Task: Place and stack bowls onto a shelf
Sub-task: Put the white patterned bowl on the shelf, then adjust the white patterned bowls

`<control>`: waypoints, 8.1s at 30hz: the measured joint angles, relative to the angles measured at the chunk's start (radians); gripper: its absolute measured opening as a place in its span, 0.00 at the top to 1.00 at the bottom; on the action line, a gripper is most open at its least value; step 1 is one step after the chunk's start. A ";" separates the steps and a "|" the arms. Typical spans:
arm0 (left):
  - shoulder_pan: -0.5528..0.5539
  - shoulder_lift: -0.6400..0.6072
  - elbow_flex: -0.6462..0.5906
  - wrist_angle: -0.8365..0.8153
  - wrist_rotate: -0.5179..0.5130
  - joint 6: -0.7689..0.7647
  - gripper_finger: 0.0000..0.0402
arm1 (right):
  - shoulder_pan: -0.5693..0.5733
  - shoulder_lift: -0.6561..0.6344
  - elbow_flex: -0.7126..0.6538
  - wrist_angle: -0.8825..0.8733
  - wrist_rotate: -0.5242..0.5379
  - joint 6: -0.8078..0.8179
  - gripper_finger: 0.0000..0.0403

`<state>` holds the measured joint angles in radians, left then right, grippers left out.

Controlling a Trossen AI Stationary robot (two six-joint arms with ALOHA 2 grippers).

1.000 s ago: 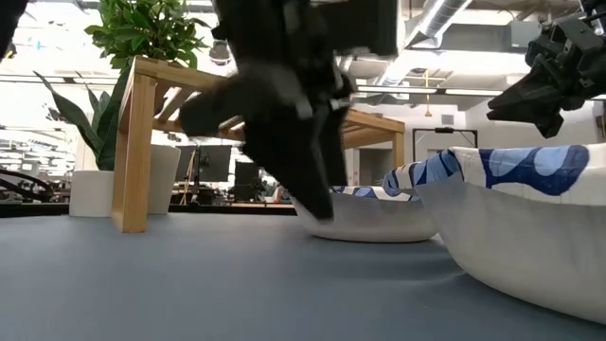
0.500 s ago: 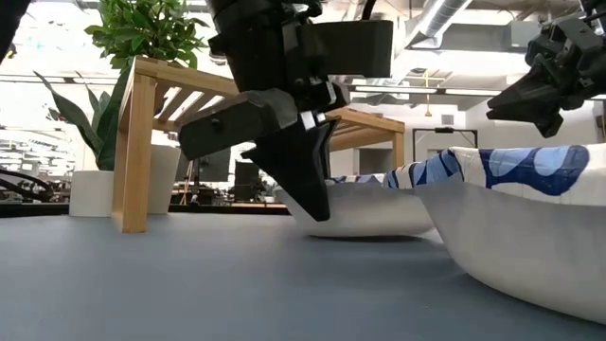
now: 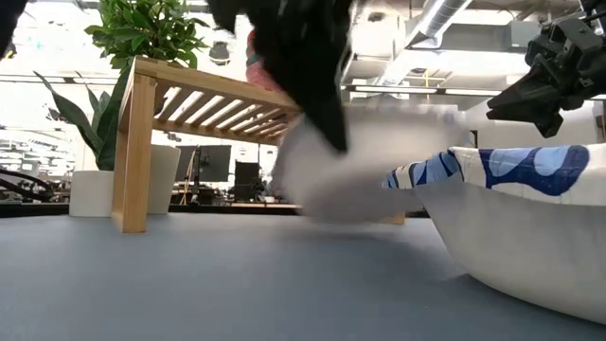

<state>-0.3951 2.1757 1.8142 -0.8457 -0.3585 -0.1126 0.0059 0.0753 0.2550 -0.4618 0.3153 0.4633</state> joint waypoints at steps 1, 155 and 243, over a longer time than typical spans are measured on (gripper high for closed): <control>-0.005 0.000 0.027 -0.009 0.002 -0.001 1.00 | 0.000 0.000 0.000 0.000 0.000 0.000 0.64; -0.001 -0.205 -0.032 0.534 -0.129 0.191 0.53 | 0.001 0.010 -0.002 -0.012 -0.002 0.007 0.64; -0.363 -0.047 0.541 0.402 -1.213 0.837 0.53 | 0.220 1.456 0.639 -0.354 -0.061 0.422 0.92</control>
<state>-0.7582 2.1292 2.3554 -0.4435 -1.5715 0.7242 0.2255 1.5313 0.8940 -0.8157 0.2542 0.8856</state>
